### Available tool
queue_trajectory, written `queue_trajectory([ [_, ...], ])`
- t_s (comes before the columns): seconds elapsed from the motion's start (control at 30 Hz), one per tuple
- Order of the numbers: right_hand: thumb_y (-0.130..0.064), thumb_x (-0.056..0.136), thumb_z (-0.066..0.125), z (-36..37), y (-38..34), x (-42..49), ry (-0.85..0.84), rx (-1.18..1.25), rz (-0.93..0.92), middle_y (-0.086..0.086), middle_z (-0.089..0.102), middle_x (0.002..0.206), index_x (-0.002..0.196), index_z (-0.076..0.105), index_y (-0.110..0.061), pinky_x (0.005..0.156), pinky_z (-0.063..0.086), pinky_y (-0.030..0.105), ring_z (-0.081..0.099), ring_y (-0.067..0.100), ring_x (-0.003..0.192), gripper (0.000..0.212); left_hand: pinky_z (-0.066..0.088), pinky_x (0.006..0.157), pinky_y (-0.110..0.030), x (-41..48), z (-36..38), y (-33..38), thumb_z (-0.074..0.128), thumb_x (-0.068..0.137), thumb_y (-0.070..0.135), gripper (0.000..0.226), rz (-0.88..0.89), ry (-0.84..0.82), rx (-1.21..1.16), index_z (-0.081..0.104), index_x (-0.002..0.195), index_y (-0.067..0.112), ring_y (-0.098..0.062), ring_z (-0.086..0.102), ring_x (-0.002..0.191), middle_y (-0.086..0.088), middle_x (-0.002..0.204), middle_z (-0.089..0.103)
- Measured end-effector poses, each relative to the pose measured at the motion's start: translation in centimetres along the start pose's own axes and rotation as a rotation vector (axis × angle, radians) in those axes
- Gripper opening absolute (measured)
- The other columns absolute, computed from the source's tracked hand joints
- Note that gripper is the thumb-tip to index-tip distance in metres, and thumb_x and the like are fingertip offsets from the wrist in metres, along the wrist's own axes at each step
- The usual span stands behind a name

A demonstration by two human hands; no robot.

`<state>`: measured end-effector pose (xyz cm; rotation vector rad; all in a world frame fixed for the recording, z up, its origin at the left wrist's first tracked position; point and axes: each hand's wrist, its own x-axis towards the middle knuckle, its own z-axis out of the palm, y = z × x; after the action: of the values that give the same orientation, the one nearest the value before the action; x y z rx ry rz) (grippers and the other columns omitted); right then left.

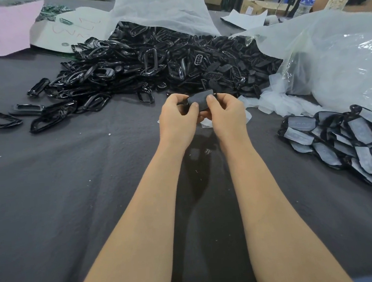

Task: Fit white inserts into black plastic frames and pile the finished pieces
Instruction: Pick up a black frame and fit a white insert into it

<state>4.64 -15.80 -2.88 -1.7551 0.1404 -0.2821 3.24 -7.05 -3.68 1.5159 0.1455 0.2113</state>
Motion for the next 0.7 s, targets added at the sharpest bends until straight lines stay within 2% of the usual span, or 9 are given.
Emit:
queue_trajectory([
  [0.1,-0.015,0.096,0.052,0.08,-0.01,-0.03,0.004,-0.017,-0.005,0.014,0.068,0.095,0.095,0.062,-0.007,0.089,0.052,0.05,0.066,0.032,0.094,0.013,0.057,0.087,-0.041,0.05,-0.05,0.02,0.057,0.094,0.006,0.013,-0.005,-0.01,-0.007,0.054,0.106,0.011,-0.025,0.072,0.087,-0.012,0.098,0.071],
  [0.2,-0.016,0.096,0.052,0.06,0.01,-0.07,0.004,-0.026,-0.02,0.012,0.068,0.093,0.094,0.061,-0.009,0.089,0.052,0.049,0.066,0.03,0.093,0.012,0.059,0.074,-0.025,-0.1,-0.21,0.16,0.06,0.093,0.008,0.011,-0.009,-0.016,-0.075,0.057,0.101,0.015,-0.015,0.073,0.078,-0.006,0.089,0.072],
  [0.27,-0.016,0.096,0.052,-0.02,-0.01,-0.06,-0.001,-0.043,-0.035,0.011,0.068,0.091,0.093,0.061,-0.01,0.089,0.052,0.049,0.066,0.03,0.092,0.012,0.058,0.069,-0.02,-0.2,-0.3,0.37,0.061,0.093,0.011,0.011,-0.003,-0.02,-0.097,0.058,0.095,0.022,-0.012,0.073,0.075,-0.003,0.086,0.072],
  [0.37,-0.017,0.096,0.053,-0.03,-0.13,-0.18,-0.004,-0.044,-0.044,0.013,0.069,0.095,0.097,0.063,-0.007,0.089,0.052,0.049,0.067,0.03,0.092,0.014,0.059,0.072,-0.023,-0.11,-0.42,0.34,0.058,0.095,0.01,0.017,-0.004,-0.012,-0.082,0.056,0.091,0.026,-0.013,0.072,0.074,-0.002,0.084,0.071],
  [0.53,-0.015,0.097,0.051,0.03,-0.51,-0.4,-0.023,-0.017,-0.035,0.015,0.069,0.101,0.109,0.063,-0.003,0.093,0.051,0.046,0.066,0.029,0.098,0.021,0.059,0.074,-0.026,0.07,-0.55,0.22,0.055,0.096,0.009,0.011,-0.003,0.023,-0.088,0.057,0.096,0.019,-0.014,0.072,0.074,-0.004,0.082,0.071],
  [0.7,-0.009,0.095,0.053,-0.03,-0.4,-0.35,-0.002,-0.05,-0.062,0.01,0.068,0.101,0.105,0.059,-0.007,0.09,0.053,0.04,0.066,0.025,0.095,0.012,0.057,0.067,-0.02,-0.09,-0.4,0.26,0.056,0.096,0.007,0.014,0.028,0.02,-0.079,0.056,0.093,0.02,-0.008,0.071,0.068,-0.003,0.081,0.07],
])
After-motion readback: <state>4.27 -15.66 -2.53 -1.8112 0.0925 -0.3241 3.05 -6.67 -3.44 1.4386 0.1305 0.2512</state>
